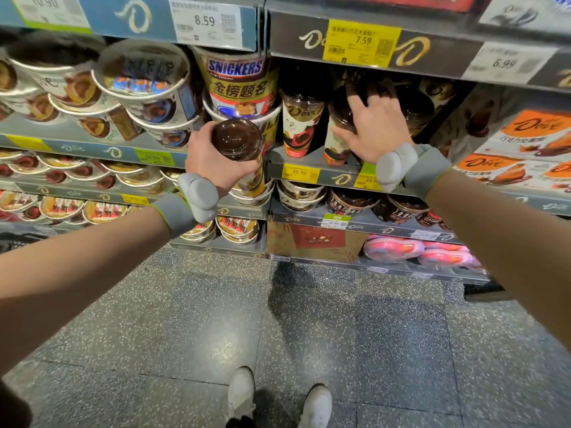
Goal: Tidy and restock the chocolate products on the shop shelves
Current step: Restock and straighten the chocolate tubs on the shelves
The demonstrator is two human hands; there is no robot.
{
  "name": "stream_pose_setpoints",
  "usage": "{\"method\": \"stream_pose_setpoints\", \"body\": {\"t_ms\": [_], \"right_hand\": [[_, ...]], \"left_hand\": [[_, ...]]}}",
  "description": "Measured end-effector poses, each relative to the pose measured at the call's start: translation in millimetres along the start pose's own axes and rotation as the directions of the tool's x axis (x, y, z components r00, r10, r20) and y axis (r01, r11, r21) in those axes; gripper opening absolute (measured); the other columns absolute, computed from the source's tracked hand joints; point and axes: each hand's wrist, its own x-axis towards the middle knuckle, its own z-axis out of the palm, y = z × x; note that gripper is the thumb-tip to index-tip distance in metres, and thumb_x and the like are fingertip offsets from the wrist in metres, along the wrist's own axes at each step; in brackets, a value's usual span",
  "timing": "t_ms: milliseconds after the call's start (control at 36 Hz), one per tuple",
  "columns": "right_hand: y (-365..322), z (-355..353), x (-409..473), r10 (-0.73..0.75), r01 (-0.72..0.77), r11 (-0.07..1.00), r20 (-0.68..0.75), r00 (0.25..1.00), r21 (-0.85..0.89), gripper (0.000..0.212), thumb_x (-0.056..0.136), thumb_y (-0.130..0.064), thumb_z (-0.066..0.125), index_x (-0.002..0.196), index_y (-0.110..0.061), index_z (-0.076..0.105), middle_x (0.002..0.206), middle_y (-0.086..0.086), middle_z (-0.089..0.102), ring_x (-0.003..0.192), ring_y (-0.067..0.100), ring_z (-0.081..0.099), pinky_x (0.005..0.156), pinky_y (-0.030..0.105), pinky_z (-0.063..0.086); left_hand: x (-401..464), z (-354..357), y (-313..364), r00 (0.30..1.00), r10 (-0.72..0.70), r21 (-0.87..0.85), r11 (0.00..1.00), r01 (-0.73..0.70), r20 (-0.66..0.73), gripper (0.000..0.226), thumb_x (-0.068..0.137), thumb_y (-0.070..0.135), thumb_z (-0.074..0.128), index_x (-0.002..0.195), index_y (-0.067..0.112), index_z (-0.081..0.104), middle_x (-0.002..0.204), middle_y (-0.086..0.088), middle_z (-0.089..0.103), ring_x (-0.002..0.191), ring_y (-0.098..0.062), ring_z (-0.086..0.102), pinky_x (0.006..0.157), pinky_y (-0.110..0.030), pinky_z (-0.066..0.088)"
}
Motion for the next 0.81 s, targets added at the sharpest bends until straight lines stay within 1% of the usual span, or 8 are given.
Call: {"method": "stream_pose_setpoints", "body": {"t_ms": [194,306,389,472,556,639,722,806], "right_hand": [[1,-2,5,0.024,-0.025,1.000,0.049,0.998,0.013,0.063,0.095,-0.051,0.042,0.139,-0.006,0.034,0.117,0.027,0.055,0.109,0.042,0.050,0.094,0.046,0.035],[5,-1,7,0.034,-0.035,0.999,0.072,0.997,0.023,0.065,0.095,-0.053,0.038,0.139,-0.006,0.034,0.115,0.026,0.056,0.108,0.042,0.053,0.093,0.047,0.037],[9,-2,9,0.042,-0.047,0.998,0.109,0.993,0.050,0.065,0.094,-0.051,0.044,0.141,-0.008,0.032,0.119,0.025,0.056,0.111,0.041,0.052,0.095,0.046,0.036],[12,-5,7,0.030,-0.041,0.997,0.145,0.989,0.071,0.059,0.092,-0.045,0.052,0.134,-0.006,0.038,0.119,0.024,0.055,0.113,0.041,0.051,0.098,0.047,0.036],[19,-7,3,-0.009,-0.003,0.996,0.141,0.990,0.086,0.060,0.091,-0.037,0.055,0.138,-0.007,0.034,0.118,0.024,0.054,0.112,0.042,0.050,0.102,0.048,0.032],[26,-5,-1,-0.049,0.036,0.994,0.129,0.990,0.100,0.067,0.090,-0.032,0.057,0.145,-0.009,0.026,0.116,0.025,0.053,0.111,0.042,0.050,0.100,0.048,0.034],[33,-4,-4,-0.065,0.056,0.994,0.096,0.993,0.092,0.063,0.090,-0.029,0.056,0.143,-0.008,0.030,0.117,0.024,0.053,0.110,0.041,0.050,0.097,0.047,0.035],[38,-4,-6,-0.090,0.083,0.991,0.065,0.994,0.103,0.061,0.089,-0.026,0.057,0.142,-0.008,0.033,0.119,0.022,0.053,0.111,0.040,0.050,0.097,0.047,0.036]], "left_hand": [[-1,1,1,1.000,-0.016,0.002,1.000,0.017,-0.006,0.078,0.059,0.034,0.084,0.127,0.020,0.050,0.127,-0.003,0.050,0.112,-0.016,0.050,0.086,-0.019,0.034],[0,1,0,1.000,-0.012,-0.002,1.000,0.012,0.000,0.081,0.051,0.042,0.082,0.124,0.022,0.053,0.123,-0.002,0.054,0.109,-0.016,0.054,0.085,-0.022,0.039],[1,2,-1,1.000,-0.015,0.003,1.000,0.015,0.004,0.080,0.051,0.042,0.082,0.123,0.022,0.053,0.123,-0.002,0.054,0.107,-0.016,0.054,0.086,-0.023,0.040],[2,2,-2,1.000,-0.015,0.009,1.000,0.015,0.002,0.080,0.048,0.046,0.081,0.121,0.024,0.055,0.121,-0.002,0.056,0.105,-0.017,0.056,0.086,-0.025,0.044],[1,4,1,1.000,-0.016,0.016,1.000,0.016,-0.004,0.081,0.051,0.044,0.083,0.123,0.024,0.053,0.123,-0.002,0.055,0.106,-0.017,0.056,0.087,-0.025,0.043],[0,5,3,1.000,-0.015,0.012,1.000,0.015,0.005,0.082,0.049,0.046,0.081,0.123,0.024,0.053,0.123,-0.003,0.054,0.105,-0.016,0.055,0.090,-0.027,0.045],[-1,8,7,1.000,-0.007,0.007,1.000,0.007,0.012,0.084,0.045,0.052,0.077,0.120,0.024,0.055,0.119,-0.001,0.056,0.104,-0.016,0.056,0.093,-0.033,0.048],[-3,10,10,1.000,-0.002,0.009,1.000,0.002,0.021,0.083,0.046,0.051,0.076,0.121,0.023,0.054,0.120,-0.002,0.055,0.106,-0.017,0.055,0.092,-0.030,0.046]]}}
